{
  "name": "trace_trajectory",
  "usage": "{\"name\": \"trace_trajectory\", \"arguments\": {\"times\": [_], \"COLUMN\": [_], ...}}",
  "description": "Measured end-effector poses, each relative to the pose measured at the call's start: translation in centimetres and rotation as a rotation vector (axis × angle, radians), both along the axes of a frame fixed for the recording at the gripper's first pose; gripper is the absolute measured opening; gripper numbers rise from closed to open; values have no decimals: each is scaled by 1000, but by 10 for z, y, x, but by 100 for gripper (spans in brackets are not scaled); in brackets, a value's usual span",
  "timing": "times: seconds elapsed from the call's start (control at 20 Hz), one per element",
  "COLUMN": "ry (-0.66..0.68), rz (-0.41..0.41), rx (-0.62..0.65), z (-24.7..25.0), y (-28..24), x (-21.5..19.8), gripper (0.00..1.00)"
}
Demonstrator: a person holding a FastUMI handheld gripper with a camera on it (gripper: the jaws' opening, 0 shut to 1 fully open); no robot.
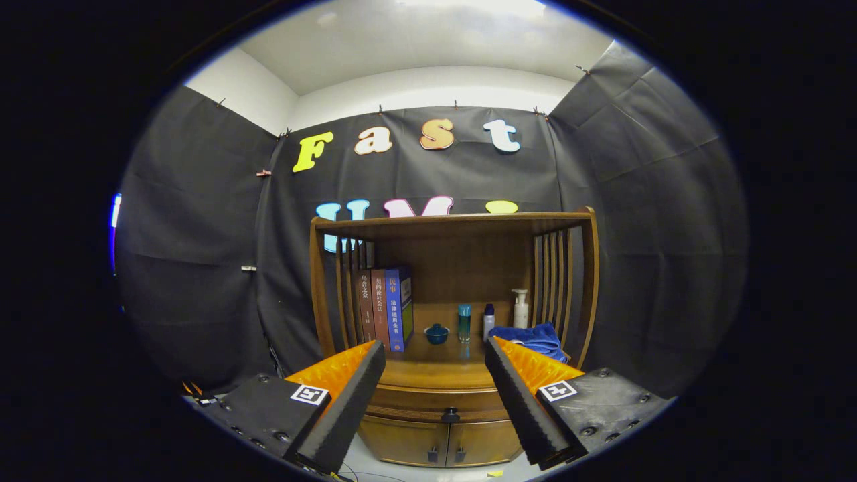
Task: Pull open the drawer, take out the items inside it, and place them on the countertop above the cabinet.
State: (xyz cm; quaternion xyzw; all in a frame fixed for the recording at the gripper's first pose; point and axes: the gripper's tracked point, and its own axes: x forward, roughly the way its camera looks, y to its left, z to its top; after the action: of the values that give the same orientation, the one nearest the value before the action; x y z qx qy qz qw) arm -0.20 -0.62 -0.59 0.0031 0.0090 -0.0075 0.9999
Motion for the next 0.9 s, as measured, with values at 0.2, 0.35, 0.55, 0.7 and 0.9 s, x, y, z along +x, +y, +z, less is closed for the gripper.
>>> {"name": "trace_trajectory", "arguments": {"times": [0.2,0.35,0.55,0.7,0.9], "ry": [5,13,38,80,146], "rz": [4,6,3,-10,-28], "rx": [-5,-10,14,27,47], "z": [-1,-4,-20,-45,-81], "y": [4,6,2,-5,-10], "x": [4,7,13,19,35], "gripper": [98,98,98,98,98]}}
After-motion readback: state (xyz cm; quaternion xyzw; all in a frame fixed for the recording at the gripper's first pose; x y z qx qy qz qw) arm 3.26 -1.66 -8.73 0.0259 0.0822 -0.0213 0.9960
